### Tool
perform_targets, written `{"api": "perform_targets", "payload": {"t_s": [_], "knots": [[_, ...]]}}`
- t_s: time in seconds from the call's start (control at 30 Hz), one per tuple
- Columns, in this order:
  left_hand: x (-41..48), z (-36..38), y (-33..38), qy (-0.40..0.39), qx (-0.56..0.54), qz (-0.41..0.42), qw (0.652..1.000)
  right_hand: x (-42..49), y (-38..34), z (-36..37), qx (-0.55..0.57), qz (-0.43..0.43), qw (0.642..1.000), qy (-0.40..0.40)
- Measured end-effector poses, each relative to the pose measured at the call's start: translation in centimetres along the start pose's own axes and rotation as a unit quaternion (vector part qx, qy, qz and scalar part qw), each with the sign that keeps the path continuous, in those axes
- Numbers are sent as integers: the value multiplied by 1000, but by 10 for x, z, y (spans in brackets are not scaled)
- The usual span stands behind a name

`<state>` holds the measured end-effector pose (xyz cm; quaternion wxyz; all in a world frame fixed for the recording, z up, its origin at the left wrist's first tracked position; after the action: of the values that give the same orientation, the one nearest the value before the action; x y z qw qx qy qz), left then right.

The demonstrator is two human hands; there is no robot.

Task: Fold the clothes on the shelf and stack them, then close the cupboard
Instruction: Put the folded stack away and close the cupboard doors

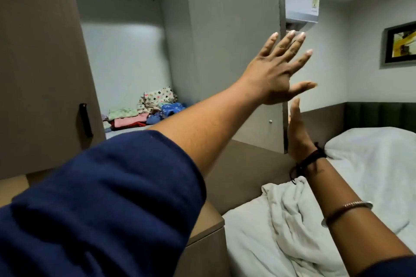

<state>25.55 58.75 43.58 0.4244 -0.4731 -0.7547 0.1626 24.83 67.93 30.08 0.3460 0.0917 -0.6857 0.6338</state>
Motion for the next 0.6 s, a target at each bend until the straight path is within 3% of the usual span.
{"api": "perform_targets", "payload": {"t_s": [0.07,0.17,0.37,0.5,0.6], "knots": [[-8,3,-15,-11,24,-25,999,-8,-4,21,42,32,996,-67],[-35,1,-42,21,70,-73,995,-18,4,61,79,14,992,-99],[-117,11,-118,52,123,-209,969,-17,42,196,39,-5,984,-173],[-179,49,-197,28,134,-302,944,14,53,287,-163,-136,972,-96],[-212,98,-253,-9,155,-356,921,52,74,349,-291,-155,940,-85]]}}
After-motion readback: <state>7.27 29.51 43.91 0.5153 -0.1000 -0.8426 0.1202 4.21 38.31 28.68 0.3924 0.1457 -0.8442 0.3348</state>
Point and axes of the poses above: each hand's wrist, its own x-axis towards the middle knuckle, its own z-axis out of the palm, y = z × x, the point moved 3 cm from there along x, towards the middle knuckle, and after that the axes turned 10 degrees about -y, right-handed, at the moved point
